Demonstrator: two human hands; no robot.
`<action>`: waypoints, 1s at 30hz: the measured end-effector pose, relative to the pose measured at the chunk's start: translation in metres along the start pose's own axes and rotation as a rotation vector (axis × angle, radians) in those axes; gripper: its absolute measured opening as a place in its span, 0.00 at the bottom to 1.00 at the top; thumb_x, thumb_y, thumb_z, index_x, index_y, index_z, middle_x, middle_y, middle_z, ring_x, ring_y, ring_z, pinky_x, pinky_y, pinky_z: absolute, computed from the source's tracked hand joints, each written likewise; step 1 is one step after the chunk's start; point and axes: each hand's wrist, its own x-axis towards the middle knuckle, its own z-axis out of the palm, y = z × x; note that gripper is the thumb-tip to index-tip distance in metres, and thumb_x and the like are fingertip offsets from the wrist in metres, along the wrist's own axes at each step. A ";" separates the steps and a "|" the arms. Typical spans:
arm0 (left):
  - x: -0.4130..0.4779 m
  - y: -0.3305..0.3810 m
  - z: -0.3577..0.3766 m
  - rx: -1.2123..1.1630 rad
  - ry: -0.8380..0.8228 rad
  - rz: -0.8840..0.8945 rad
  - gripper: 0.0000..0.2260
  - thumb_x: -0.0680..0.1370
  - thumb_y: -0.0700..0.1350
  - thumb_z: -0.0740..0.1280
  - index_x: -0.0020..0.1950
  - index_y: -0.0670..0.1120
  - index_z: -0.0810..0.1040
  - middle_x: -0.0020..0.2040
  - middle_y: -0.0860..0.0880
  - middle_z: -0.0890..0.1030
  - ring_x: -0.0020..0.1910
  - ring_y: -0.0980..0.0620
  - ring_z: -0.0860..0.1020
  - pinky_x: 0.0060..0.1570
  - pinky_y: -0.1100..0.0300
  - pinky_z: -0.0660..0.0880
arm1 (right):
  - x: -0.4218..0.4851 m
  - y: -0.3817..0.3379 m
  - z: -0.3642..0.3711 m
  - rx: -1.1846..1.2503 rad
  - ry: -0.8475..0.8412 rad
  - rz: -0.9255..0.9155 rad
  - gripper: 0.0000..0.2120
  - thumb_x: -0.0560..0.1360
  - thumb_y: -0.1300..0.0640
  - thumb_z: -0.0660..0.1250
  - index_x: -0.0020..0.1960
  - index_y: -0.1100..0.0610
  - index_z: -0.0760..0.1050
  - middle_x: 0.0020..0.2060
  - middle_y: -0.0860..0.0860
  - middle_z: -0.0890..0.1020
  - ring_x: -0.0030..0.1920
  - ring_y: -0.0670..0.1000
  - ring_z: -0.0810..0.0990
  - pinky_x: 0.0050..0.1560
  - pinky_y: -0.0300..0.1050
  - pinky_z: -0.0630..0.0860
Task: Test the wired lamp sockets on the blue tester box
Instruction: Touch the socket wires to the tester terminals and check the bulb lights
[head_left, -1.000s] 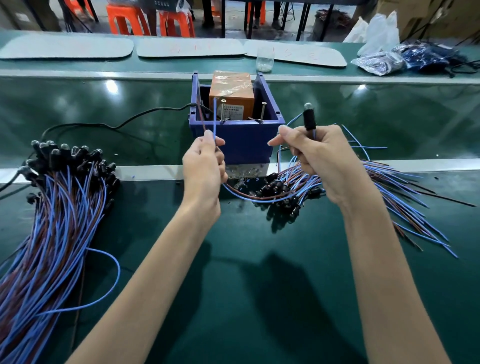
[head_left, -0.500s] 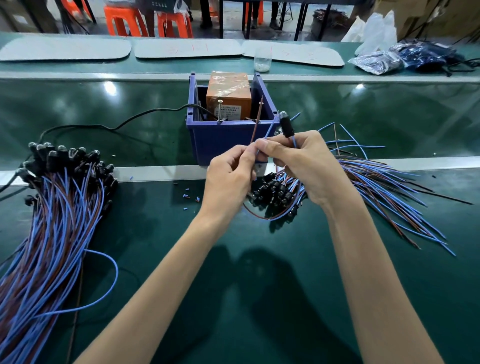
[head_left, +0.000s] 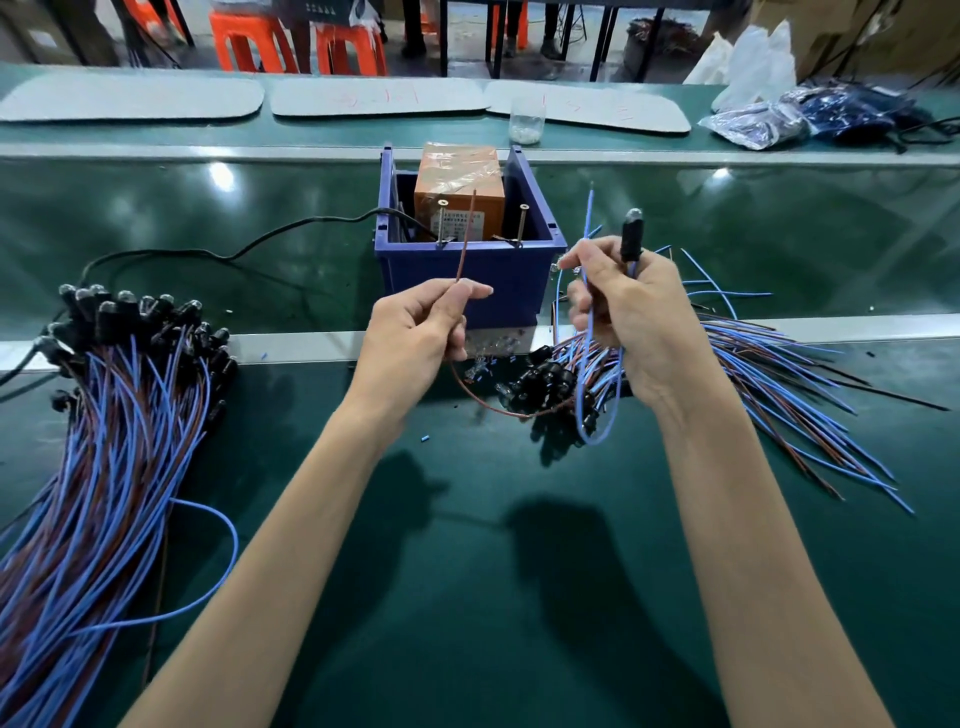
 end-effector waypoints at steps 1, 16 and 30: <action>0.001 0.000 -0.002 0.011 -0.010 0.015 0.10 0.82 0.41 0.61 0.49 0.49 0.81 0.27 0.55 0.71 0.27 0.59 0.69 0.33 0.69 0.71 | 0.001 0.000 -0.001 0.004 0.002 -0.009 0.13 0.82 0.59 0.59 0.40 0.58 0.75 0.22 0.45 0.70 0.22 0.43 0.67 0.25 0.34 0.62; 0.008 -0.017 -0.019 0.323 -0.087 0.203 0.13 0.80 0.35 0.63 0.57 0.51 0.78 0.35 0.50 0.80 0.27 0.55 0.74 0.37 0.66 0.74 | 0.012 0.002 -0.009 -0.029 0.007 0.083 0.16 0.78 0.68 0.53 0.42 0.61 0.78 0.21 0.47 0.62 0.18 0.42 0.56 0.18 0.32 0.53; 0.011 -0.019 -0.027 0.286 0.152 0.247 0.08 0.80 0.38 0.62 0.52 0.49 0.79 0.38 0.54 0.82 0.24 0.59 0.75 0.32 0.71 0.71 | 0.013 0.007 -0.011 -0.005 0.120 0.082 0.14 0.79 0.68 0.56 0.44 0.57 0.77 0.28 0.48 0.74 0.20 0.40 0.61 0.19 0.31 0.57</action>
